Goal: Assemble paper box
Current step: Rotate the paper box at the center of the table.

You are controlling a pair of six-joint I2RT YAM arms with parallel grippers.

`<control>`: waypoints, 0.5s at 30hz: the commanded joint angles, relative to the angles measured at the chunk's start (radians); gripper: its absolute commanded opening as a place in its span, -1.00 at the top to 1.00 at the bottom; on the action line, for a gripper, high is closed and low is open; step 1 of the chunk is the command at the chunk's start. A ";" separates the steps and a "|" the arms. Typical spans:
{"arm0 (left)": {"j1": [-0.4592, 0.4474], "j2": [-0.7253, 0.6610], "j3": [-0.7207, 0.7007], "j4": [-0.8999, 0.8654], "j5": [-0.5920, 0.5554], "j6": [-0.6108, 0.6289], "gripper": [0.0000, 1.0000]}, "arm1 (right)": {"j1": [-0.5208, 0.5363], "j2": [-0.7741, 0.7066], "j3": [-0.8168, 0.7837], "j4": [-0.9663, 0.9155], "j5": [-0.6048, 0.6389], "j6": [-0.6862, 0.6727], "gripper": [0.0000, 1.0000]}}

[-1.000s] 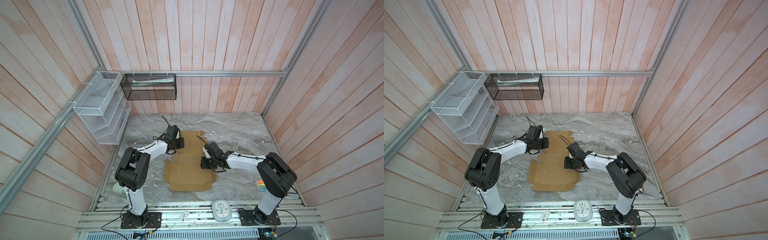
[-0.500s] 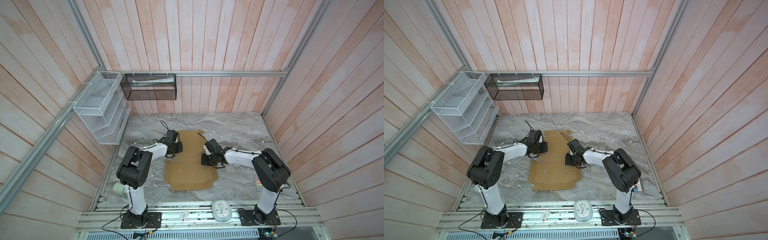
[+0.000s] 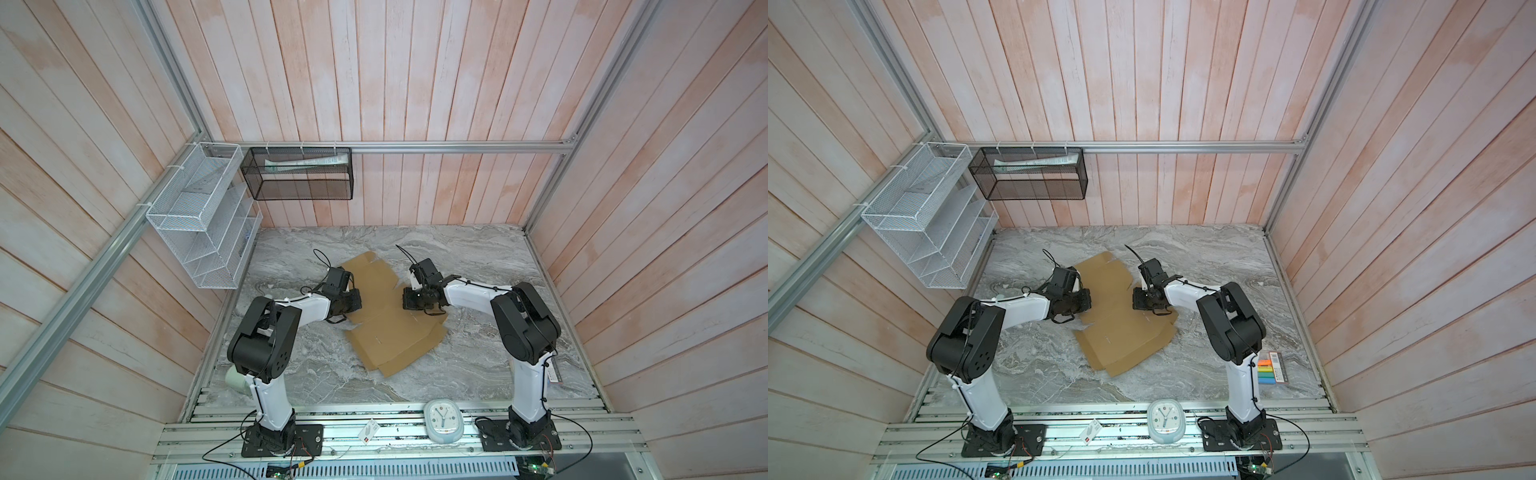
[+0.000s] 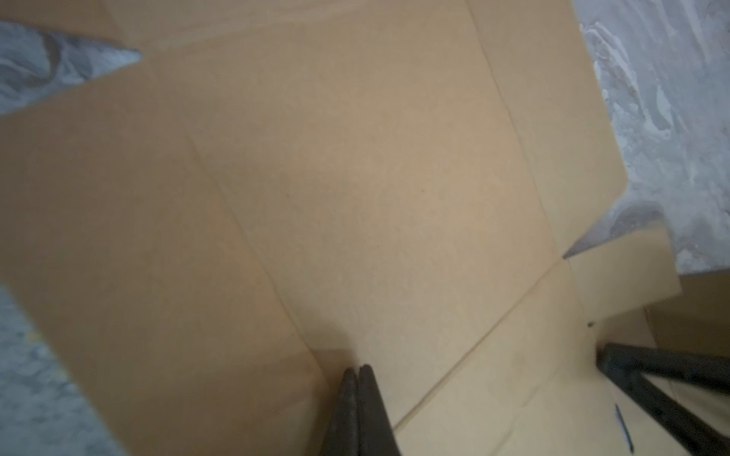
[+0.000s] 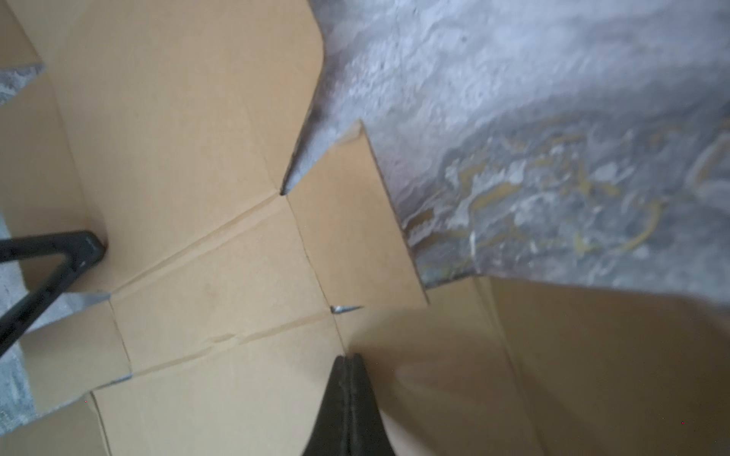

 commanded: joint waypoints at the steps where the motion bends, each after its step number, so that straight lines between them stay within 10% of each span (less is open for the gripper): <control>1: -0.002 -0.021 -0.042 -0.026 0.026 -0.045 1.00 | -0.038 0.080 0.029 -0.112 0.080 -0.095 1.00; 15: 0.017 -0.128 0.051 -0.030 0.054 -0.072 1.00 | -0.027 -0.171 0.034 -0.163 0.125 -0.153 1.00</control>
